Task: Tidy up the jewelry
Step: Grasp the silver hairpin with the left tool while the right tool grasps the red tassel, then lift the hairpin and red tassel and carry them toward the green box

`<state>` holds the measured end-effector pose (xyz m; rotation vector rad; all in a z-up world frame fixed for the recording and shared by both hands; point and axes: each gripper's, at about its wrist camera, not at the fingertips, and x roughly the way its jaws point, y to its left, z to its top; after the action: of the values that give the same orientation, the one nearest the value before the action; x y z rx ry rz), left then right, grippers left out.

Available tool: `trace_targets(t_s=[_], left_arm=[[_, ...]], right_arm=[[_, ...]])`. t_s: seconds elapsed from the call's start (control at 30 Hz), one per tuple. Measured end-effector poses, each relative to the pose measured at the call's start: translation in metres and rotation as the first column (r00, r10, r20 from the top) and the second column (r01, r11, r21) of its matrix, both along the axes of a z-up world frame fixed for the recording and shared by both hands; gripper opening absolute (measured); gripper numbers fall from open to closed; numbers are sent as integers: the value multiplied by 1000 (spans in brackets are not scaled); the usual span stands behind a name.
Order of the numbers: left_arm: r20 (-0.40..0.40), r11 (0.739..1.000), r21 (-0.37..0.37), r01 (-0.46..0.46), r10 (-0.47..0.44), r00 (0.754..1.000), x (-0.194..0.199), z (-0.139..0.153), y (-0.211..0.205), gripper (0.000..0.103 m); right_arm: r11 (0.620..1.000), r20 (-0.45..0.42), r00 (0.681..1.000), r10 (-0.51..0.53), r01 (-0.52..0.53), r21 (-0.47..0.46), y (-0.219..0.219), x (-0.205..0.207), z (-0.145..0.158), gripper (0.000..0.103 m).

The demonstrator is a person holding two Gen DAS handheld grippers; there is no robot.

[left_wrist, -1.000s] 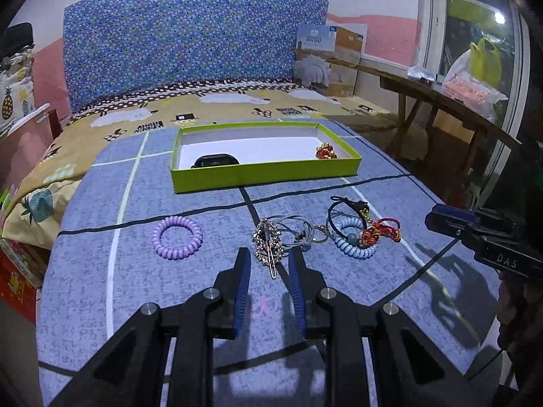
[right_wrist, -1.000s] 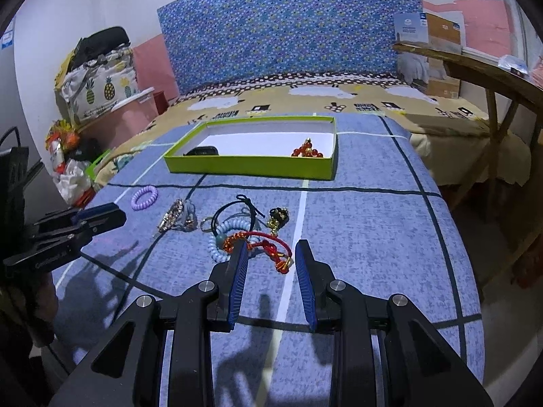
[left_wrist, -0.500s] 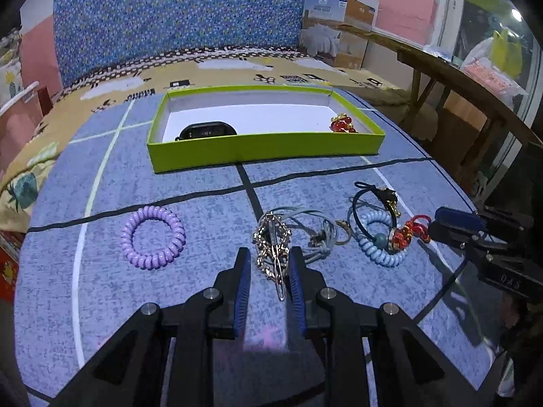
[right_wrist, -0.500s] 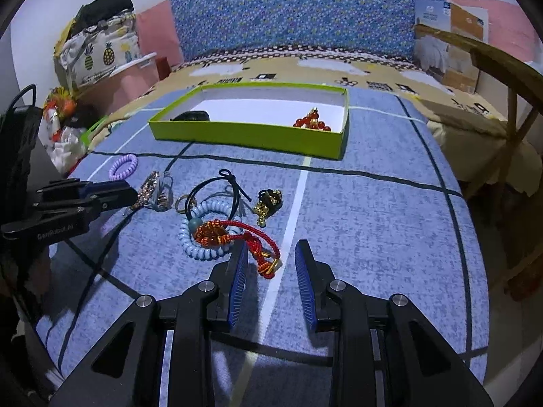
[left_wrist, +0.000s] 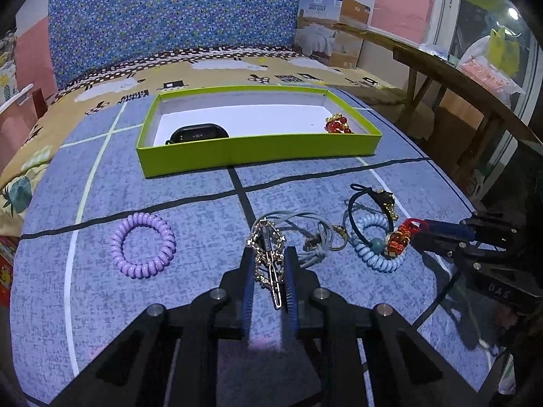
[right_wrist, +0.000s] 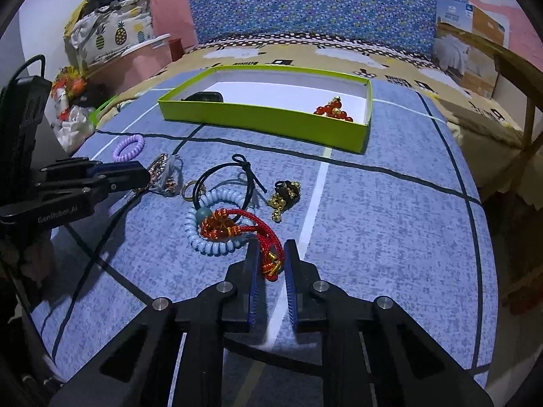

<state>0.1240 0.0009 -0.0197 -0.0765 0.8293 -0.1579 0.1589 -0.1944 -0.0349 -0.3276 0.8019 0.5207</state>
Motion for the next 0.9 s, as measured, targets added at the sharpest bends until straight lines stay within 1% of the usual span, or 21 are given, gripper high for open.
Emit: trace_targets(t_s=[0.07,0.33,0.4,0.53,0.6,0.73,0.8,0.9], left_arm=[[8,1000,-1,3,-3,1000,-2,2,1,18],[22,1000,-7,6,-6,1000,-13,6,4,18],[13,1000,-13,8,-8,1000,-16,5,5,18],[-28,999,-35,3,-4,1000,-16,-2,9,18],[-46,1000,-28,-3,1,999,-15,-5,10,20],[-56,1000,-12,9,-10,998,-15,-6,5,34],[-60,1000,-2,14,-14,998,-14,-6,2,35],[-62,998,49,26,-23,998,-13,-7,-6,35]], right_arm=[[1000,4,1000,5,-5,-2,1,-3,1,10],[1000,9,1000,1,-1,11,-1,-15,3,9],[1000,8,1000,0,0,15,-2,-17,3,8],[1000,2,1000,-5,4,22,-5,-20,2,8],[1000,0,1000,-8,8,26,-6,-20,1,9],[999,-2,1000,-13,13,31,-8,-21,2,8],[999,0,1000,-14,14,32,-8,-21,2,8],[999,0,1000,-14,14,32,-9,-21,3,9]])
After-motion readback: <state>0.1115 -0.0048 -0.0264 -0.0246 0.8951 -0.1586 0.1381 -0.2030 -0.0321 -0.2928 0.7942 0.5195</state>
